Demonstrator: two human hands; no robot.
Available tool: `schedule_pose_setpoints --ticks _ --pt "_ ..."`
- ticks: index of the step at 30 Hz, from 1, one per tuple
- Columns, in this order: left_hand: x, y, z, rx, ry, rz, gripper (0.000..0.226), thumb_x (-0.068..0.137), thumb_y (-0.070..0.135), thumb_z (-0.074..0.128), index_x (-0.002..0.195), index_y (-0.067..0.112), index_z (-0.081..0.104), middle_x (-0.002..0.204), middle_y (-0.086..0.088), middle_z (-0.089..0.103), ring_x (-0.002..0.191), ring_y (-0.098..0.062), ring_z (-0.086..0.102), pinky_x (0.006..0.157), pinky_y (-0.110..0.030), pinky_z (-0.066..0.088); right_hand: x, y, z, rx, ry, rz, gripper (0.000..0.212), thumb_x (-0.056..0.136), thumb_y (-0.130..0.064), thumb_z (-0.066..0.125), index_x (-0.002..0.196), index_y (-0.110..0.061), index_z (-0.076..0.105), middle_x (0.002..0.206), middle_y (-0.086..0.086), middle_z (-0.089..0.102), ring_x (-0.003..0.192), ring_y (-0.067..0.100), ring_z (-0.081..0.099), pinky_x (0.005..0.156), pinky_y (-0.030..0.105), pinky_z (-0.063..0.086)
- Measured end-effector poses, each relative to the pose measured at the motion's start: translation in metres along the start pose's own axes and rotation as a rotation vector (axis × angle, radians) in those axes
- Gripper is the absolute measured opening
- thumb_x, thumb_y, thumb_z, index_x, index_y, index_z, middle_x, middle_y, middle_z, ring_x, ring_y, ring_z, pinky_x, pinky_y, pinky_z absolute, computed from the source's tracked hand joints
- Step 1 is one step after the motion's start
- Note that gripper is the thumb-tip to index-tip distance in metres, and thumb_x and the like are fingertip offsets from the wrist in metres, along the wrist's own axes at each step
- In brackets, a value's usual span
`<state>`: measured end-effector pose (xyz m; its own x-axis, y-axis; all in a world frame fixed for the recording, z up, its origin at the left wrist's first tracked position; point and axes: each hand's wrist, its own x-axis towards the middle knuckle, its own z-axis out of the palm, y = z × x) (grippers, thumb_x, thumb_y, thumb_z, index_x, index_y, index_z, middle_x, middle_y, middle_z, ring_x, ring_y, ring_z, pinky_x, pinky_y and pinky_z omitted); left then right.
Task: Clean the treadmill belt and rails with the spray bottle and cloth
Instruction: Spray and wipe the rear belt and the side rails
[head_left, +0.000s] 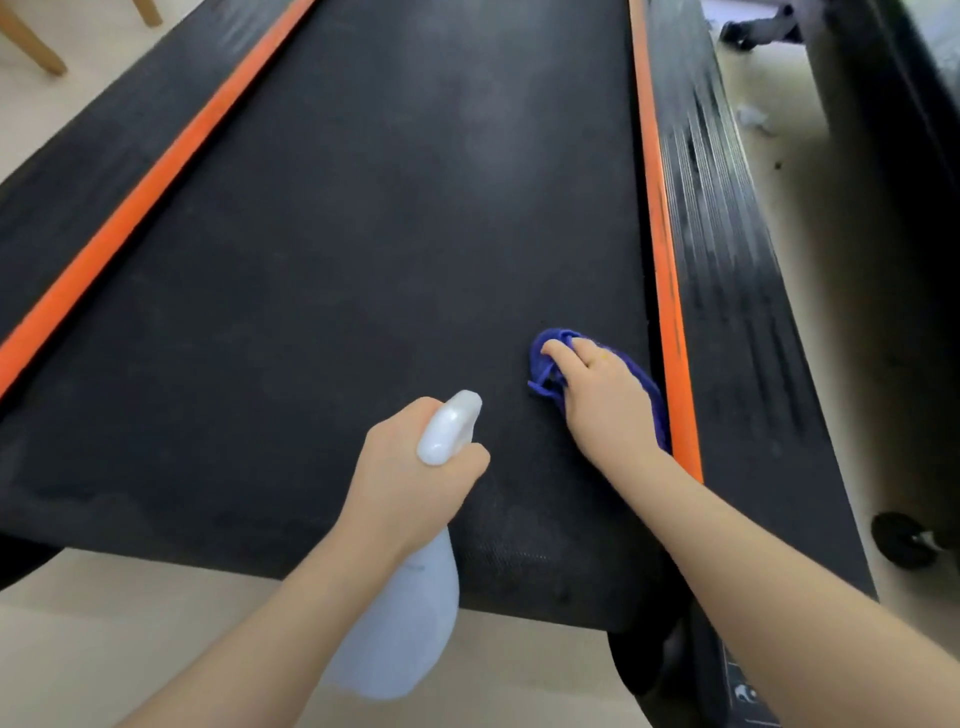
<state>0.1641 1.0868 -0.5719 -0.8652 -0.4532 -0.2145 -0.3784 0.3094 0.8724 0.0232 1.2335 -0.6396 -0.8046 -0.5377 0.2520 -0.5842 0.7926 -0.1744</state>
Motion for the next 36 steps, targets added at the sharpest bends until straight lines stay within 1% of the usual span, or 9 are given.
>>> schedule_pose_setpoints --ticks 4,9,13,17,19,24,30,32,36 --pt "0.004 -0.002 -0.005 -0.033 -0.021 -0.058 0.029 0.069 0.024 0.055 0.077 -0.001 0.042 0.071 -0.003 0.038 0.066 -0.015 0.034 0.058 -0.027 0.031 -0.017 0.018 -0.006 0.021 -0.057 -0.085 0.040 0.074 -0.003 0.070 0.112 -0.009 0.063 0.102 0.012 0.063 0.090 0.032 0.062 0.065 0.031 0.050" --pt "0.008 -0.008 -0.008 -0.075 -0.013 -0.067 0.035 0.060 0.028 0.048 0.087 0.009 0.059 0.080 -0.001 0.044 0.070 -0.016 0.037 0.064 -0.032 0.033 0.029 0.028 0.002 0.003 -0.048 0.294 0.048 0.088 -0.001 0.046 0.135 -0.012 0.046 0.124 0.014 0.052 0.111 0.034 0.049 0.080 0.037 0.040" --pt "0.010 -0.007 -0.007 -0.034 -0.013 -0.079 0.047 0.059 0.029 0.048 0.096 0.002 0.059 0.079 -0.003 0.044 0.069 -0.015 0.037 0.062 -0.032 0.034 -0.032 -0.016 -0.015 0.124 -0.045 -0.002 0.034 0.077 -0.008 0.046 0.107 -0.009 0.063 0.092 0.011 0.063 0.083 0.032 0.061 0.062 0.034 0.047" --pt "0.008 -0.011 -0.014 -0.099 0.002 -0.083 0.030 0.061 0.029 0.051 0.088 0.017 0.056 0.085 0.000 0.050 0.076 -0.015 0.043 0.068 -0.031 0.038 -0.066 -0.042 -0.023 0.144 -0.070 -0.367 0.038 0.073 -0.014 0.040 0.096 -0.009 0.069 0.084 0.008 0.067 0.074 0.027 0.064 0.063 0.028 0.050" --pt "0.006 -0.015 -0.016 -0.111 0.023 -0.062 0.031 0.062 0.030 0.051 0.089 0.013 0.057 0.085 0.001 0.051 0.076 -0.014 0.044 0.069 -0.031 0.039 -0.042 -0.032 -0.019 0.143 -0.097 -0.346 0.039 0.075 -0.014 0.038 0.098 -0.004 0.067 0.084 0.013 0.064 0.075 0.032 0.063 0.065 0.034 0.053" --pt "-0.012 -0.016 -0.020 -0.038 0.067 0.019 0.037 0.062 0.029 0.048 0.087 0.001 0.049 0.080 -0.009 0.048 0.069 -0.017 0.042 0.064 -0.030 0.036 -0.014 -0.045 -0.009 0.072 -0.118 0.092 0.034 0.083 0.000 0.049 0.115 -0.008 0.057 0.098 0.011 0.059 0.094 0.032 0.054 0.068 0.034 0.035" --pt "-0.036 -0.042 -0.033 0.197 0.061 0.040 0.039 0.060 0.031 0.045 0.091 0.010 0.056 0.087 -0.001 0.063 0.082 -0.020 0.057 0.067 -0.026 0.044 -0.082 -0.092 -0.011 0.206 -0.141 -0.395 0.042 0.074 -0.015 0.038 0.105 -0.011 0.066 0.089 0.005 0.065 0.082 0.027 0.062 0.070 0.031 0.047" --pt "-0.046 -0.057 -0.038 0.221 0.082 0.026 0.038 0.061 0.030 0.044 0.091 0.009 0.054 0.088 -0.003 0.063 0.083 -0.022 0.057 0.067 -0.029 0.045 -0.054 -0.072 -0.012 0.164 -0.111 -0.284 0.039 0.076 -0.013 0.042 0.107 -0.010 0.065 0.092 0.008 0.065 0.086 0.030 0.061 0.074 0.034 0.046" --pt "-0.054 -0.074 -0.051 0.086 0.151 0.001 0.034 0.063 0.026 0.046 0.092 0.011 0.058 0.087 0.002 0.063 0.077 0.007 0.054 0.056 -0.004 0.036 -0.033 -0.068 -0.006 0.125 -0.060 0.081 0.029 0.082 -0.002 0.050 0.108 -0.010 0.059 0.092 0.010 0.062 0.089 0.033 0.056 0.073 0.037 0.038"
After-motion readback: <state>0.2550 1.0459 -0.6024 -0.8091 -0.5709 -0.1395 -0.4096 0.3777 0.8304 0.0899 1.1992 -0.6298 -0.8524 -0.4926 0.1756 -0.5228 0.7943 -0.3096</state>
